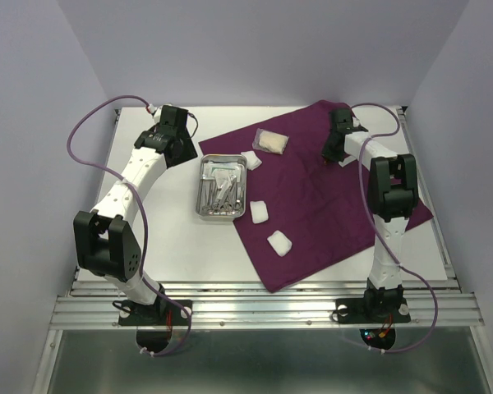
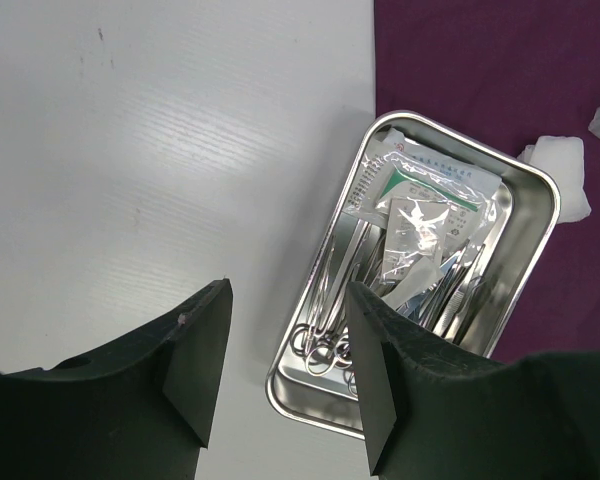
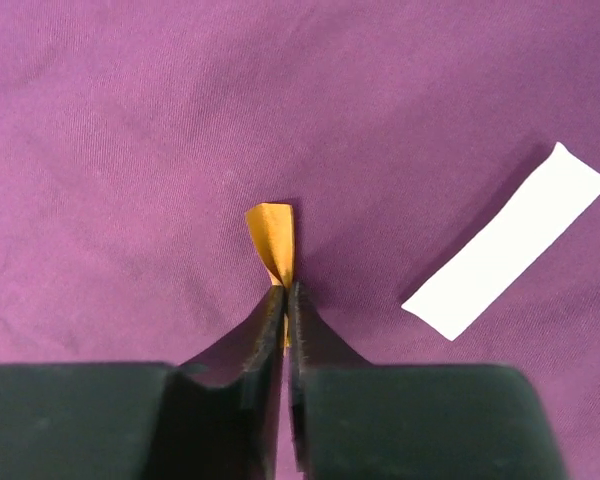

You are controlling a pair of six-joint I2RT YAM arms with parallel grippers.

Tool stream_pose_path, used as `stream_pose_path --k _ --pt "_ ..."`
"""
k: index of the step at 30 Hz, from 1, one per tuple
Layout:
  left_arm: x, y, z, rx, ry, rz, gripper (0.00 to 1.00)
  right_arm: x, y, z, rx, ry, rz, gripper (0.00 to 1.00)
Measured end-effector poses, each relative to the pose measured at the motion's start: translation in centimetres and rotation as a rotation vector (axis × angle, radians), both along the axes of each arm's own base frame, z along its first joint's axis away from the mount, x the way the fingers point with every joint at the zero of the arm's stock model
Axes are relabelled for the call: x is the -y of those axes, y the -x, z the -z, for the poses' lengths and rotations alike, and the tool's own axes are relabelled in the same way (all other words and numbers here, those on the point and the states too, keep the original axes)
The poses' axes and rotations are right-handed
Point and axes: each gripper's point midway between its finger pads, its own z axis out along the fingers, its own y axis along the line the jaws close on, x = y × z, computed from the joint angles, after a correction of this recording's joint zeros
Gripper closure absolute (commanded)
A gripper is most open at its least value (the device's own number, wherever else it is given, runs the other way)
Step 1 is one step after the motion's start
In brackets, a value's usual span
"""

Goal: Prepare the surgical pack
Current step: Pick up the medical item from the surgical kit.

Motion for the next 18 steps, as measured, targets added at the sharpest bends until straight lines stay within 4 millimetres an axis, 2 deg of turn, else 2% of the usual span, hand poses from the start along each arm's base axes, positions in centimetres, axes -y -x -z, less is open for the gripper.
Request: stream_pose_path --k 2,12,18 --pt "0.0 0.0 0.0 0.000 0.000 0.000 0.40 0.0 0.0 0.0 0.001 0.001 0.001 0.99" --pt "0.0 0.0 0.0 0.000 -0.001 0.002 0.40 0.1 0.0 -0.5 0.006 0.010 -0.017 0.99" --pt "0.0 0.0 0.0 -0.001 -0.002 0.003 0.40 -0.6 0.9 -2.7 0.031 -0.020 -0.047 0.99"
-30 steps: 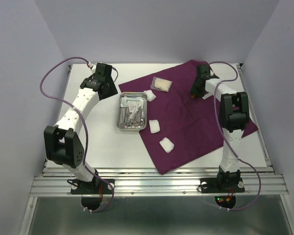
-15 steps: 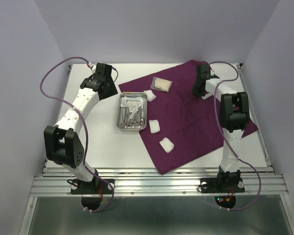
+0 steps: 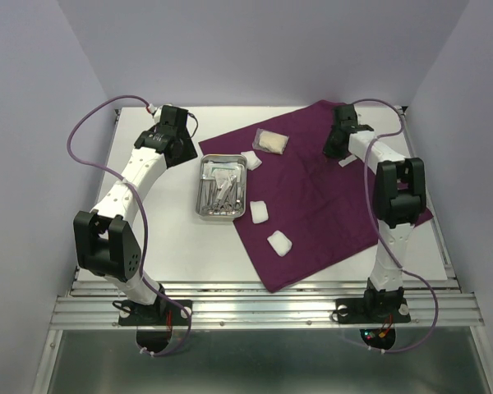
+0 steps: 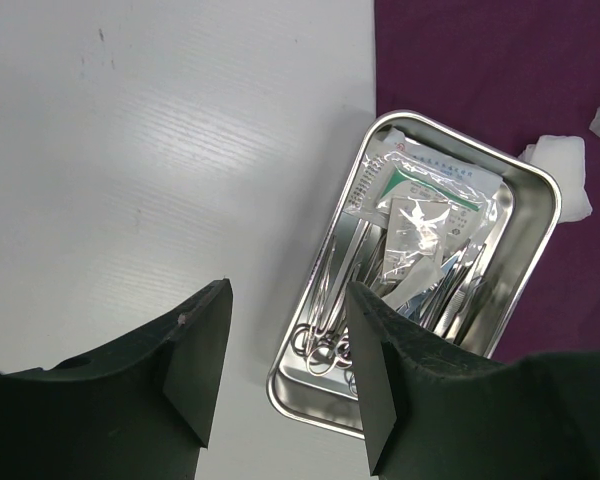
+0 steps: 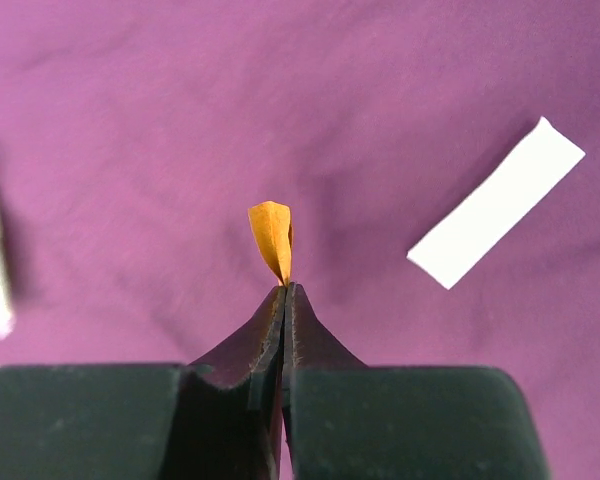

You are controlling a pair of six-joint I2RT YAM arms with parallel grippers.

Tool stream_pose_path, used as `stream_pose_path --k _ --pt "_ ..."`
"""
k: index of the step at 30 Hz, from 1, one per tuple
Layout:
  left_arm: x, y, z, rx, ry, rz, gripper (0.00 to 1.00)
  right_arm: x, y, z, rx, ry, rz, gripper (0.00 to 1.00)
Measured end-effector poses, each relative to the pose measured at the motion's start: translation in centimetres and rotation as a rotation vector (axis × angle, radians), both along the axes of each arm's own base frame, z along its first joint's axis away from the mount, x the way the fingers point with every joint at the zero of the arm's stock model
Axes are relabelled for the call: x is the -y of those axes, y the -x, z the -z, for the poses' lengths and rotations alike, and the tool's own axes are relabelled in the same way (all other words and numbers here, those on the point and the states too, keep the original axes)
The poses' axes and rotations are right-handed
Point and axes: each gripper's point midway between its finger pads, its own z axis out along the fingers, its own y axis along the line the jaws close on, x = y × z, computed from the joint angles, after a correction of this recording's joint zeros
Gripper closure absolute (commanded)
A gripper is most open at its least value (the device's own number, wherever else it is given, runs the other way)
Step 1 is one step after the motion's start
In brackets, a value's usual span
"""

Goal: Prepare the surgical pack
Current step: Pick up the medical item from the surgical kit, then place the medical item in the container.

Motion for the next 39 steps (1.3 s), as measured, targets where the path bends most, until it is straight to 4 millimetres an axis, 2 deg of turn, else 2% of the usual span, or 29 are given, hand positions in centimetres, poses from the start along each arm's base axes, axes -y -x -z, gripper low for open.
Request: stream_pose_path --k 6,11,15,16,18,19,21,24,27,29,37,39 --pt "0.0 0.0 0.0 0.000 -0.001 -0.001 0.40 -2.1 1.5 -3.3 0.051 -0.042 -0.054 0.99" --pt "-0.3 0.0 0.0 0.001 -0.003 -0.008 0.40 -7.2 3.4 -5.1 0.084 -0.085 -0.170 0.99" --pt "-0.5 -0.1 -0.1 0.003 -0.006 -0.015 0.40 -14.1 5.5 -6.0 0.103 -0.135 -0.307 0.99" --pt "-0.6 -0.1 -0.1 0.003 -0.006 -0.017 0.40 -16.5 6.5 -6.2 0.103 -0.149 -0.356 0.99" --pt "-0.8 -0.1 -0.1 0.003 -0.006 -0.022 0.40 -20.2 8.3 -6.2 0.098 -0.168 -0.433 0.99" --pt "-0.9 -0.1 -0.1 0.003 -0.006 -0.023 0.40 -21.0 8.8 -6.2 0.095 -0.173 -0.451 0.99" --pt "-0.9 -0.1 -0.1 0.003 -0.005 -0.024 0.40 -25.3 10.9 -6.3 0.085 -0.205 -0.545 0.99" --pt "-1.1 -0.2 -0.2 0.006 -0.005 -0.029 0.40 -29.1 11.9 -6.3 0.087 -0.236 -0.617 0.99" --pt "-1.1 -0.1 -0.5 0.013 -0.003 -0.029 0.40 -31.1 12.3 -5.7 0.077 -0.252 -0.652 0.99" --pt "-1.1 -0.1 -0.6 0.017 -0.002 -0.029 0.40 -31.7 11.8 -5.4 0.079 -0.256 -0.657 0.99" --pt "-1.2 0.0 -0.9 0.024 0.000 -0.029 0.40 -33.5 9.5 -4.4 0.087 -0.262 -0.652 0.99" --pt "-1.2 0.1 -0.9 0.026 0.001 -0.029 0.40 -33.8 9.0 -4.1 0.090 -0.263 -0.651 0.95"
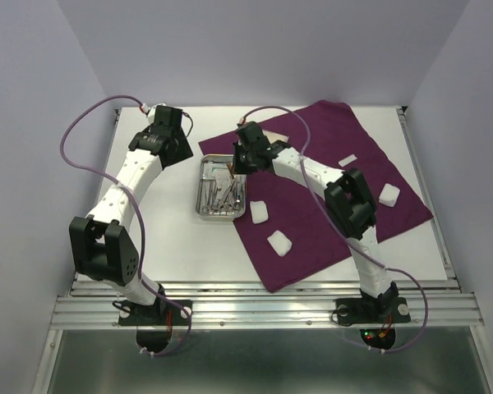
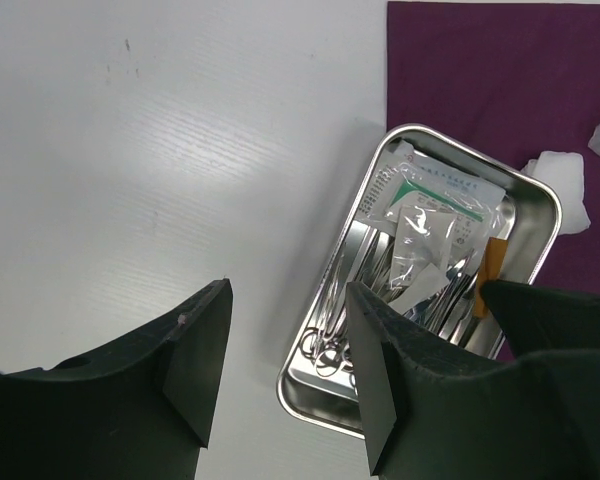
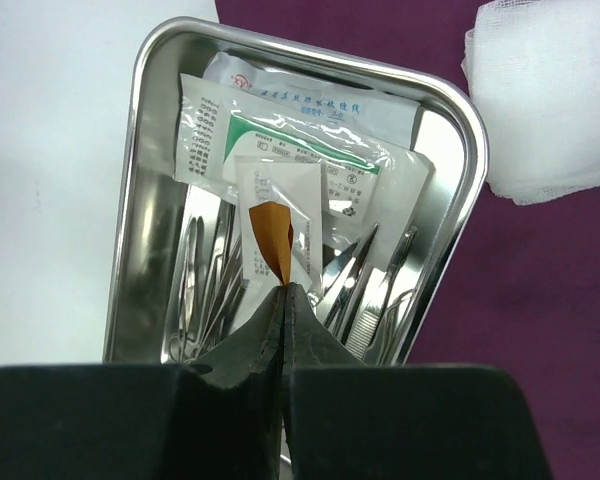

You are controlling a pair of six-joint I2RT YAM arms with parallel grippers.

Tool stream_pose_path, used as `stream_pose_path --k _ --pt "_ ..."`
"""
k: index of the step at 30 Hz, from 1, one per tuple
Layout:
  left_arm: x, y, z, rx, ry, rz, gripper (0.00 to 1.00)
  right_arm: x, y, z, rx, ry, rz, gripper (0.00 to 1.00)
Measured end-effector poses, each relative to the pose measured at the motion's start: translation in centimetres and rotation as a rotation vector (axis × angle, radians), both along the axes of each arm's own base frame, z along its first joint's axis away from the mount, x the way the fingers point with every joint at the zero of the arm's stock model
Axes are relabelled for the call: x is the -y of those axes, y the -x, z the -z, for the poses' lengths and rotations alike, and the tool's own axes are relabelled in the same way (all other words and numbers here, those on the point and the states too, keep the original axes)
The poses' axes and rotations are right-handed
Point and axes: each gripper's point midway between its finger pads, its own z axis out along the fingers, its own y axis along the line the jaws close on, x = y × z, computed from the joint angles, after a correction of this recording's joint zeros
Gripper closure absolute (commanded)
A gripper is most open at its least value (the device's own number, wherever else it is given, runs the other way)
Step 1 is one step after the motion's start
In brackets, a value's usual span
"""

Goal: Prepare the surgical pack
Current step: Place the medical item in the container, then pick up the medical item from the surgical kit.

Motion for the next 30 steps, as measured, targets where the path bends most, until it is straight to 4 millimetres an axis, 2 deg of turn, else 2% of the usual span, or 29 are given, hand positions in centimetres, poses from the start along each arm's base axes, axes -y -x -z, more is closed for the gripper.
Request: stream_pose_path --k 1,3,4,7,10,13,15,18,20,21,22,23,26,28,30 --pt "0.0 0.2 0.1 -0.002 0.000 0.000 0.40 -0.2 -0.2 0.3 -0.002 0.002 0.001 0.75" --pt "-0.1 0.3 0.1 -0.004 -0.001 0.001 0.40 -0.5 -0.5 0.8 -0.011 0.002 0.007 0.54" --pt "-0.1 0.3 0.2 -0.005 -0.001 0.001 0.40 -0.7 -0.7 1.0 -0.011 0.003 0.004 0.48" --pt "-0.1 0.3 0.2 -0.005 -0.002 0.001 0.40 -1.1 -1.3 1.3 -0.010 0.004 0.005 0.48" --pt "-0.1 0.4 0.3 -0.007 -0.004 0.003 0.40 -0.5 -1.6 1.4 0.007 0.033 0.024 0.49" --pt "-0.1 0.4 0.3 -0.008 -0.006 0.007 0.40 1.2 -2.6 1.1 0.048 0.078 0.064 0.50" --pt "-0.1 0.3 0.3 -0.007 -0.007 0.010 0.40 3.5 -2.7 0.6 0.054 0.115 0.103 0.50" --pt "-0.1 0.3 0.3 -0.006 -0.006 0.014 0.41 9.0 -3.6 -0.5 0.061 0.141 0.199 0.50" --pt "-0.1 0.3 0.3 -0.004 -0.007 0.015 0.42 15.0 -5.4 -1.7 0.076 0.142 0.320 0.48" --pt "-0.1 0.2 0.2 -0.003 -0.009 0.013 0.42 17.4 -5.9 -1.9 0.079 0.145 0.370 0.48" --pt "-0.2 0.2 0.2 0.000 -0.012 0.009 0.42 21.2 -6.6 -2.1 0.078 0.155 0.450 0.48" --pt "-0.3 0.1 0.1 0.004 -0.013 0.007 0.42 25.6 -7.3 -2.0 0.076 0.171 0.546 0.48" --pt "-0.4 -0.1 -0.5 0.032 -0.013 0.000 0.42 33.8 -7.8 -0.6 0.052 0.233 0.725 0.48" --pt "-0.5 -0.1 -1.3 0.056 -0.007 -0.003 0.42 37.3 -7.3 0.7 0.017 0.266 0.799 0.48" --pt "-0.6 -0.1 -1.5 0.065 -0.006 -0.005 0.42 39.1 -6.9 1.8 -0.011 0.289 0.842 0.48"
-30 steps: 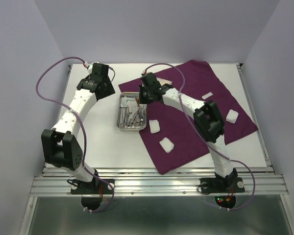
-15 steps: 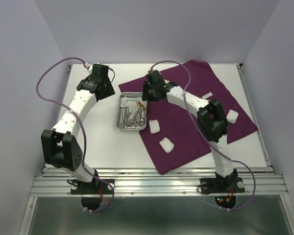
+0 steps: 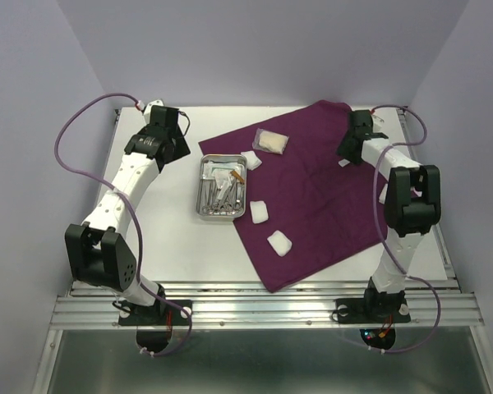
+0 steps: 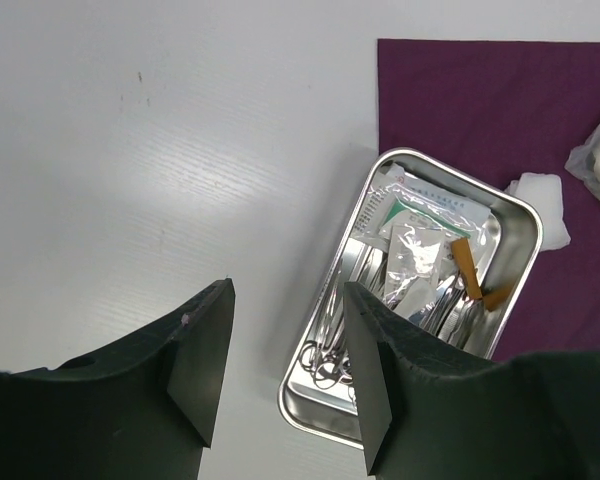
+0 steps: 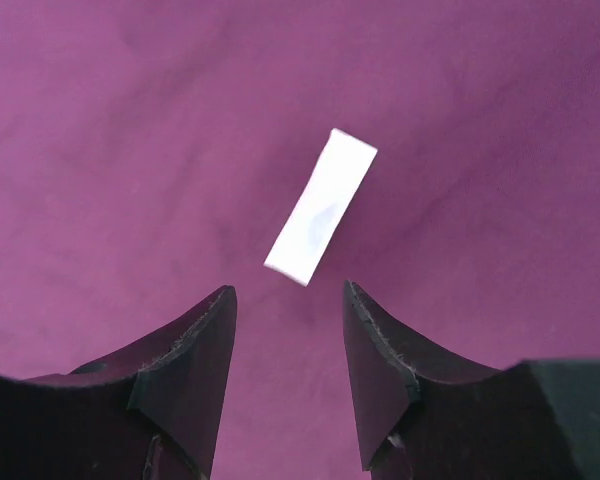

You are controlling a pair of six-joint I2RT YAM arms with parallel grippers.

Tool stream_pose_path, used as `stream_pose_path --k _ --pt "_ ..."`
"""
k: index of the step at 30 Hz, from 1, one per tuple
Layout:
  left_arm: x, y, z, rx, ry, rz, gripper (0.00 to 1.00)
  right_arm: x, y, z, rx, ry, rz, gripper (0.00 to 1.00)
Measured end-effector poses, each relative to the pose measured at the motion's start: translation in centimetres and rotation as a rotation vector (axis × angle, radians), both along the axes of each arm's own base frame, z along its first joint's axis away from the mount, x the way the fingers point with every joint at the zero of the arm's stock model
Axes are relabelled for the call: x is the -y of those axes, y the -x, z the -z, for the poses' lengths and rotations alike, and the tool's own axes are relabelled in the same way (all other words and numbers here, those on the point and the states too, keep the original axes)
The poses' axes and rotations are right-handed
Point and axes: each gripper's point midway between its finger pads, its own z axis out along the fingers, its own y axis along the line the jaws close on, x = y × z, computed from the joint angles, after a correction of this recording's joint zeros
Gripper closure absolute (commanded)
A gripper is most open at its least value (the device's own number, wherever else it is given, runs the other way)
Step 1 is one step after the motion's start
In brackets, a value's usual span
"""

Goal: Prepare the surgical pack
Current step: Pick up the medical item from the surgical kit.

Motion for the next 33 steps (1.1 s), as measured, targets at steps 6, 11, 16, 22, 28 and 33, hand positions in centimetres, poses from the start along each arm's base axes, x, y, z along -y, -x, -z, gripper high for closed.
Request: stream_pose_path --k 6,11,16,22,28,33 --pt "0.0 0.0 0.0 -0.001 -0.002 0.000 0.42 0.6 -0.4 3.1 -0.057 0.003 0.033 0.48" --pt "0.0 0.0 0.0 -0.002 -0.004 0.002 0.42 0.5 -1.0 4.8 -0.088 -0.006 0.050 0.46" --pt "0.0 0.0 0.0 -0.003 -0.008 0.006 0.42 1.1 -1.8 4.7 -0.079 -0.018 0.078 0.46" --pt "-0.1 0.0 0.0 -0.004 -0.010 0.009 0.42 1.9 -2.4 4.8 -0.073 -0.021 0.106 0.63" --pt "0.0 0.0 0.0 -0.004 -0.011 0.012 0.42 2.6 -2.3 5.0 -0.079 -0.016 0.122 0.85" --pt "0.0 0.0 0.1 -0.005 -0.010 0.014 0.42 2.7 -2.2 5.0 -0.080 -0.017 0.127 0.98"
